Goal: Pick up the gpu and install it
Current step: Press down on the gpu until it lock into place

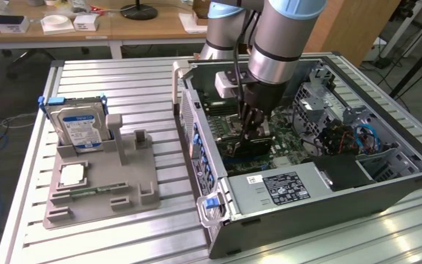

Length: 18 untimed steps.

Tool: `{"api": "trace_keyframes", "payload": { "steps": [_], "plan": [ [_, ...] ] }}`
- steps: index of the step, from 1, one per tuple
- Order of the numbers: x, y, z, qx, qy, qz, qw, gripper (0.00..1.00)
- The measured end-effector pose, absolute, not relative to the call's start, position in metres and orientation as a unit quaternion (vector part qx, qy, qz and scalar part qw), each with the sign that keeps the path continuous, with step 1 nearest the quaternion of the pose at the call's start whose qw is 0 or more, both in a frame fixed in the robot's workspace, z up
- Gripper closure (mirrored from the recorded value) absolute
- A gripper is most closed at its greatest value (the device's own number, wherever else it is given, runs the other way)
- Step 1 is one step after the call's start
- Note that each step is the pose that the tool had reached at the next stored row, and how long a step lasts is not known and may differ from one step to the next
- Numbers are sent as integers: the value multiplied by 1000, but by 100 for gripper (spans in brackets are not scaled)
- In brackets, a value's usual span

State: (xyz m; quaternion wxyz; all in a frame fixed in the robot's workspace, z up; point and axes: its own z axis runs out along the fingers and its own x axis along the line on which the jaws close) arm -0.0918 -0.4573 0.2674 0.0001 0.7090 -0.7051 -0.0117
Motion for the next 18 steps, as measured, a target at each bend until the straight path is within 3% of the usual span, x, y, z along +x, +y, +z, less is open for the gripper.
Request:
{"api": "trace_keyframes", "payload": {
  "steps": [18],
  "plan": [
    [-92, -457, 264, 709, -705, -12, 0, 89]
  ]
}}
